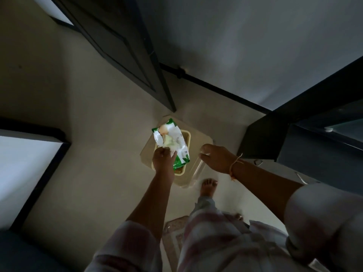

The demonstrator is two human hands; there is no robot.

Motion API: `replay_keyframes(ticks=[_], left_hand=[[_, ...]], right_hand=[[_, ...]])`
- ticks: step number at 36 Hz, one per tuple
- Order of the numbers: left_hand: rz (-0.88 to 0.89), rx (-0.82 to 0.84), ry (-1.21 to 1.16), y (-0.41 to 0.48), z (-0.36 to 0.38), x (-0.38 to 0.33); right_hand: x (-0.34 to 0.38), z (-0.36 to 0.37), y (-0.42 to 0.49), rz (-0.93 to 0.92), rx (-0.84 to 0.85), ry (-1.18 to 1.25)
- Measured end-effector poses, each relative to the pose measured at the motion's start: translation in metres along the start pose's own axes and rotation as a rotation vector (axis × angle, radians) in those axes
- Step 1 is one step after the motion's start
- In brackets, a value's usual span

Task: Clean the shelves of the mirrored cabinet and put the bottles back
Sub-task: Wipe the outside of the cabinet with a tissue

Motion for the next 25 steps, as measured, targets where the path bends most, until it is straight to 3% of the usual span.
replay_keyframes(ticks=[7,11,20,25], left_hand=[[-0.143,0.412,-0.225,-0.082,0.068,-0.012],[-0.193,0.558,-0.216,-0.125,0.102,-0.008],[-0.299,0.642,-0.046,-0.232,0.172,0.023],[-0.151,0.727,0.258,-0.295,0.213,0.067]], right_hand=[[-0.009,-0.03,-0.017,0.234,-0.145,0.692],[-0.034,-0.049,-0.044,0.256,-0.238,0.991],[-0.162,-0.09,-0.124,0.425,-0.566,0.896],[-0.233,-0.106,-0.183,0.457,-0.692,0.831]])
Point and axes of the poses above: each hand's wrist, its own y-axis towards the middle knuckle, its own z-axis out of the palm, x = y × z, the point moved 8 cm from there along y, towards the middle knuckle, and after that the axes turned 8 degrees about -x, right-handed, at the moved point
